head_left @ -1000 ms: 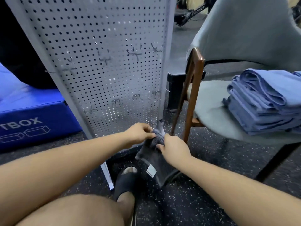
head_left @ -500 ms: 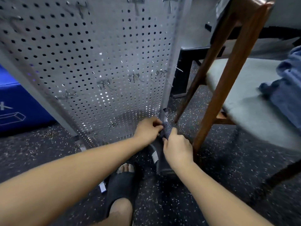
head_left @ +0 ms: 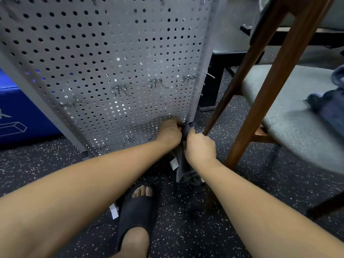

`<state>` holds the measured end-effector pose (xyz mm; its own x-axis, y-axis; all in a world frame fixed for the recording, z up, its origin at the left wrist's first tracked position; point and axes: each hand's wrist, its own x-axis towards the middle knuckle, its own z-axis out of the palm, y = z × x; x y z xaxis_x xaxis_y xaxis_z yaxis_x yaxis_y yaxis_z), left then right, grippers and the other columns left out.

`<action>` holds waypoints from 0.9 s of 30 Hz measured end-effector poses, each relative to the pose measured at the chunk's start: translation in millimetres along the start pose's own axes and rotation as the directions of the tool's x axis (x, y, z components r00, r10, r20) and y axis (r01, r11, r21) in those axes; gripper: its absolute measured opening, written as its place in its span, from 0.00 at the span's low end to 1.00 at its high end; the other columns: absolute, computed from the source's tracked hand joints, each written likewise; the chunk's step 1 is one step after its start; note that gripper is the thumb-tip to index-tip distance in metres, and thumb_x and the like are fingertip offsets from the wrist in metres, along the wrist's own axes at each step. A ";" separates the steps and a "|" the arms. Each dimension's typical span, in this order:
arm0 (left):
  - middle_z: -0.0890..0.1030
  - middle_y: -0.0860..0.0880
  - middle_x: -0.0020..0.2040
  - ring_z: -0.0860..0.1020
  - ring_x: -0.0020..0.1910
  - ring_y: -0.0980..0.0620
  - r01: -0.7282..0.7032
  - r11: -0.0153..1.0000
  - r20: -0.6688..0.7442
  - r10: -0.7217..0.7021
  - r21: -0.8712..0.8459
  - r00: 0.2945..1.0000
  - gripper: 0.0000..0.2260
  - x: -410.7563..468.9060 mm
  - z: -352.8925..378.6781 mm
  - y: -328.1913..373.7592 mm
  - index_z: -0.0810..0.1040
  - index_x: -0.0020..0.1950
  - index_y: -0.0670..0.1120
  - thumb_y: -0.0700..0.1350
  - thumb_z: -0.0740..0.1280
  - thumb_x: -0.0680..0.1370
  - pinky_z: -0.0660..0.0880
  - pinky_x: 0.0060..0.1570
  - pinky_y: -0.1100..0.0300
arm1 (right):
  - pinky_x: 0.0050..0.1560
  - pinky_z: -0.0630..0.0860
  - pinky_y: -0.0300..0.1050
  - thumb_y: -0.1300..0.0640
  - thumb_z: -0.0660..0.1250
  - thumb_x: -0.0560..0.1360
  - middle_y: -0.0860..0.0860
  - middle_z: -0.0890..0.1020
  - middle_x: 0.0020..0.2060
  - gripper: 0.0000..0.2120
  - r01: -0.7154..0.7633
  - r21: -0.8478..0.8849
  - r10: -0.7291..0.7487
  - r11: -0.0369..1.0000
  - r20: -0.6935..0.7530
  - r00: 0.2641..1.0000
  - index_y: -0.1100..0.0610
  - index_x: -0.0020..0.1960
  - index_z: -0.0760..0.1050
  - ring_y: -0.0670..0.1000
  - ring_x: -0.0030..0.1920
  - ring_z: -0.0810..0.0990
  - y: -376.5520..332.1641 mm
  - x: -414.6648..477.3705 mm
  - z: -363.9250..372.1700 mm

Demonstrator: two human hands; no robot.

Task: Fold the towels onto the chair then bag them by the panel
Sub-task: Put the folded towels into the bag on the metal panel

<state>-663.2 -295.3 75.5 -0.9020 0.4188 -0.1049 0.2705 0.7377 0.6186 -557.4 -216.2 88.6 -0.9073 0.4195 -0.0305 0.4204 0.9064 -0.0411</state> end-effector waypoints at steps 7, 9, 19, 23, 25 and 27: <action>0.81 0.39 0.67 0.77 0.68 0.39 0.031 0.992 0.068 -0.040 0.123 0.997 0.16 4.4 5.7 -19.5 0.81 0.67 0.38 0.48 0.70 0.84 0.71 0.65 0.55 | 0.56 0.79 0.55 0.58 0.63 0.84 0.59 0.84 0.60 0.14 -0.014 0.068 0.003 0.998 0.165 0.986 0.59 0.68 0.72 0.66 0.61 0.83 0.9 10.0 17.2; 0.81 0.39 0.66 0.77 0.67 0.39 0.038 0.992 0.069 -0.047 0.124 0.997 0.17 5.5 4.1 -20.7 0.81 0.67 0.39 0.49 0.71 0.83 0.72 0.65 0.55 | 0.58 0.79 0.56 0.58 0.63 0.83 0.60 0.83 0.61 0.14 -0.048 0.116 0.025 0.992 0.198 0.980 0.59 0.68 0.72 0.66 0.62 0.82 -0.4 11.9 16.1; 0.87 0.45 0.53 0.83 0.55 0.44 0.015 1.000 0.007 -0.015 0.018 1.000 0.06 -29.6 -36.0 -2.7 0.86 0.54 0.45 0.43 0.74 0.79 0.77 0.53 0.59 | 0.61 0.78 0.57 0.52 0.66 0.83 0.60 0.79 0.66 0.20 -0.092 0.196 0.024 0.976 0.325 0.945 0.61 0.71 0.69 0.66 0.67 0.79 3.0 -19.1 -42.0; 0.87 0.47 0.47 0.83 0.49 0.46 -0.100 0.994 0.035 0.099 0.050 0.995 0.04 -62.6 -83.4 38.2 0.86 0.49 0.46 0.43 0.71 0.79 0.77 0.47 0.57 | 0.48 0.82 0.49 0.50 0.63 0.84 0.58 0.84 0.56 0.16 0.024 0.153 -0.080 0.988 0.373 0.925 0.59 0.65 0.77 0.62 0.51 0.85 8.2 -37.4 -102.5; 0.88 0.49 0.47 0.84 0.50 0.48 -0.163 0.987 0.022 0.162 0.017 0.986 0.05 -81.9 -110.5 67.3 0.86 0.48 0.48 0.42 0.70 0.78 0.79 0.51 0.56 | 0.48 0.85 0.49 0.48 0.61 0.84 0.58 0.87 0.51 0.18 0.101 0.131 -0.145 0.986 0.396 0.906 0.60 0.61 0.80 0.60 0.48 0.87 12.0 -52.8 -139.3; 0.88 0.52 0.45 0.84 0.49 0.50 -0.215 0.976 -0.003 0.215 -0.007 0.977 0.06 -99.0 -135.7 98.5 0.86 0.47 0.48 0.43 0.69 0.78 0.81 0.55 0.54 | 0.53 0.83 0.50 0.50 0.62 0.85 0.60 0.86 0.54 0.17 0.171 0.097 -0.195 0.980 0.360 0.912 0.63 0.61 0.80 0.61 0.54 0.86 17.6 -71.3 -179.0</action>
<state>-592.9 -336.0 252.4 -0.8235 0.5663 0.0331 0.4563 0.6266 0.6318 -487.1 -221.2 268.8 -0.9060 0.1879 -0.3794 0.2577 0.9557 -0.1421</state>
